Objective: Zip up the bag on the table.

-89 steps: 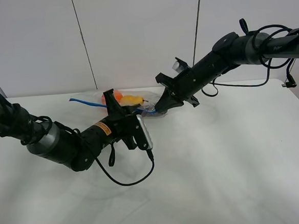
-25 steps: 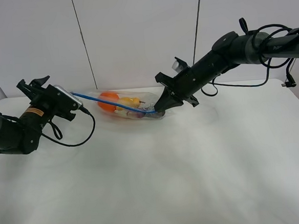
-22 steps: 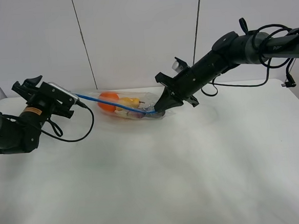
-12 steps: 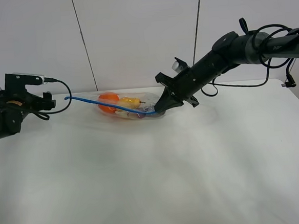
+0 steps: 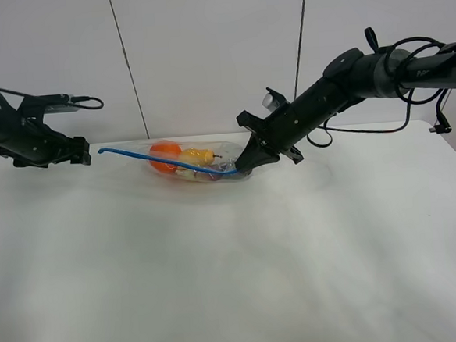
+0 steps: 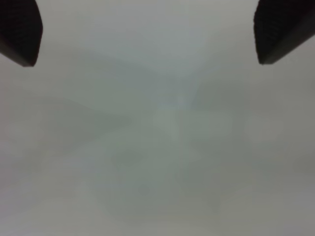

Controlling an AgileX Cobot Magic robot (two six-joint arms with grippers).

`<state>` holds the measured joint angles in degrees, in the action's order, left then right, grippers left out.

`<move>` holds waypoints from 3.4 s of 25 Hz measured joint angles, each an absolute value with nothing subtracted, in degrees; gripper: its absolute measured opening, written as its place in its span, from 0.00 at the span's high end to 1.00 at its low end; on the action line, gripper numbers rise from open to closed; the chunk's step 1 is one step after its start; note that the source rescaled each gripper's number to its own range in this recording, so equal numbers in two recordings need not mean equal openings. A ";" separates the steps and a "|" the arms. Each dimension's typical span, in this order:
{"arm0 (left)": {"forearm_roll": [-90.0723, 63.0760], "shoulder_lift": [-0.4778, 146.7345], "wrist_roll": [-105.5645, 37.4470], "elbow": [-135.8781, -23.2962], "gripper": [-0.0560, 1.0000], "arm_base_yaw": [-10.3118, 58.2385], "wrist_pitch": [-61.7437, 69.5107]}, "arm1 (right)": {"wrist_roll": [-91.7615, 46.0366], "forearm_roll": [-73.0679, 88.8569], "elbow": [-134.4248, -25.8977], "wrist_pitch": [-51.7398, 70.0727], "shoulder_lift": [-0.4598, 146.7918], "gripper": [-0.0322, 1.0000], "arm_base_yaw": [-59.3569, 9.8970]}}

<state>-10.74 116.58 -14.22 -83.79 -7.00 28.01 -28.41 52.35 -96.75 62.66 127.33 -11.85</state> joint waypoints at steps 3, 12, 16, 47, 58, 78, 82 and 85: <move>-13.28 116.58 -14.04 -90.97 0.01 -7.12 41.62 | -28.41 52.35 -96.75 62.66 127.33 0.97 -11.85; -14.62 115.72 -13.33 -101.14 0.00 -2.57 67.36 | -28.41 52.35 -96.75 62.66 127.33 0.97 -11.85; -11.81 115.56 -10.90 -101.19 0.00 -0.30 69.42 | -28.41 52.35 -96.75 62.72 127.33 0.97 -11.85; -3.37 51.42 -2.69 -40.32 0.00 0.04 69.72 | -28.41 52.18 -96.75 64.17 127.33 0.97 -11.85; -3.61 24.93 -2.69 -32.84 0.00 0.04 67.10 | -28.41 51.99 -96.75 64.22 127.33 0.96 -11.85; -4.95 -0.34 -2.05 -32.62 0.00 0.04 67.12 | -9.25 7.84 -108.95 68.63 124.24 0.01 -11.79; -5.02 -0.34 -1.94 -32.62 0.00 0.04 67.12 | -8.03 2.62 -111.91 69.16 124.10 0.01 -10.51; -5.02 -0.34 -1.86 -32.62 0.00 0.04 67.12 | -7.77 1.90 -111.97 69.25 123.84 0.01 -7.48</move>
<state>-5.02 -0.34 -1.86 -32.62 0.04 67.12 -7.77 1.90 -111.97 69.25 123.84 -7.48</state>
